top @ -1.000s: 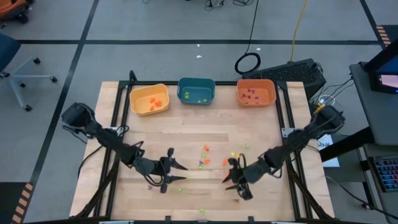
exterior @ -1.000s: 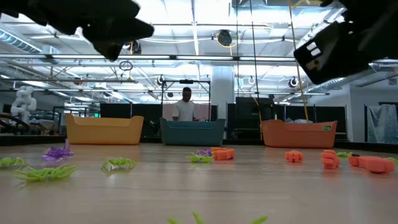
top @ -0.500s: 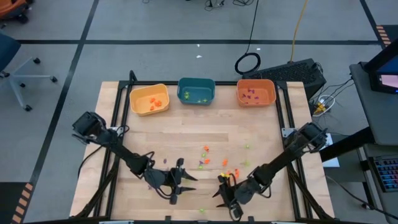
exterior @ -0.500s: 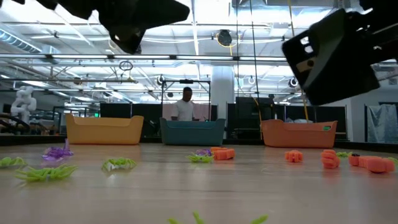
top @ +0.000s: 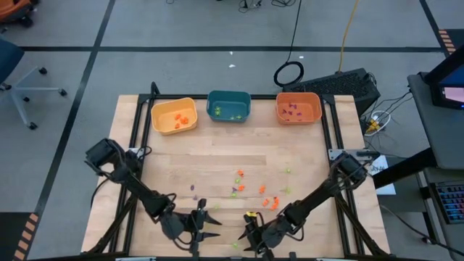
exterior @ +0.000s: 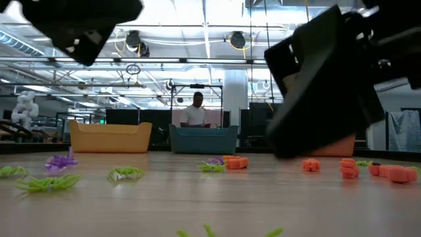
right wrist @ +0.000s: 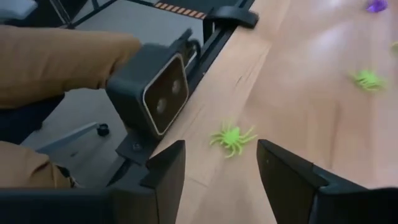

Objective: Sort Halloween decoration
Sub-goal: Put the green spider toy into the blue bin

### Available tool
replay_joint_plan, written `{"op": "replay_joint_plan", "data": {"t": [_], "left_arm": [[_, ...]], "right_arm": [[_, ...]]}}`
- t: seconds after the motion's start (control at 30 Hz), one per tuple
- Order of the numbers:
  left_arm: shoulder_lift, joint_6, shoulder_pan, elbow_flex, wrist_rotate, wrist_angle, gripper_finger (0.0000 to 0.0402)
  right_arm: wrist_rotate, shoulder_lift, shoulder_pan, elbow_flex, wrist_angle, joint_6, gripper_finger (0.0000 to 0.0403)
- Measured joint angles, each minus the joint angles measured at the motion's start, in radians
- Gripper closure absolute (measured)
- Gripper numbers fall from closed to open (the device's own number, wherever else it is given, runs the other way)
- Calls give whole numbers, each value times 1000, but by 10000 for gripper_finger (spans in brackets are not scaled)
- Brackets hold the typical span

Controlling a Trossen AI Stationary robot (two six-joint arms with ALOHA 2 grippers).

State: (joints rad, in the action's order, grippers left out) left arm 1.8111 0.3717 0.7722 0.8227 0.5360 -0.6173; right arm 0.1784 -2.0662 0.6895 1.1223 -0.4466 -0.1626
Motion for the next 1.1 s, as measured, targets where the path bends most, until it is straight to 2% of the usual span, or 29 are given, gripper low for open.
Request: {"op": "replay_joint_plan", "data": {"t": [0.47,0.6,0.73,0.97,1.1], "left_arm": [[34,38,31,-1,5,0,236],[34,39,41,-1,5,16,236],[34,39,51,-1,9,21,236],[34,41,55,-1,40,21,236],[34,38,54,-1,76,24,236]], "right_arm": [[1,-121,-31,109,-26,29,219],[44,-135,-52,108,-16,-6,219],[127,-128,-72,109,19,-3,219],[192,-48,-97,107,134,62,220],[187,0,-106,107,233,60,220]]}}
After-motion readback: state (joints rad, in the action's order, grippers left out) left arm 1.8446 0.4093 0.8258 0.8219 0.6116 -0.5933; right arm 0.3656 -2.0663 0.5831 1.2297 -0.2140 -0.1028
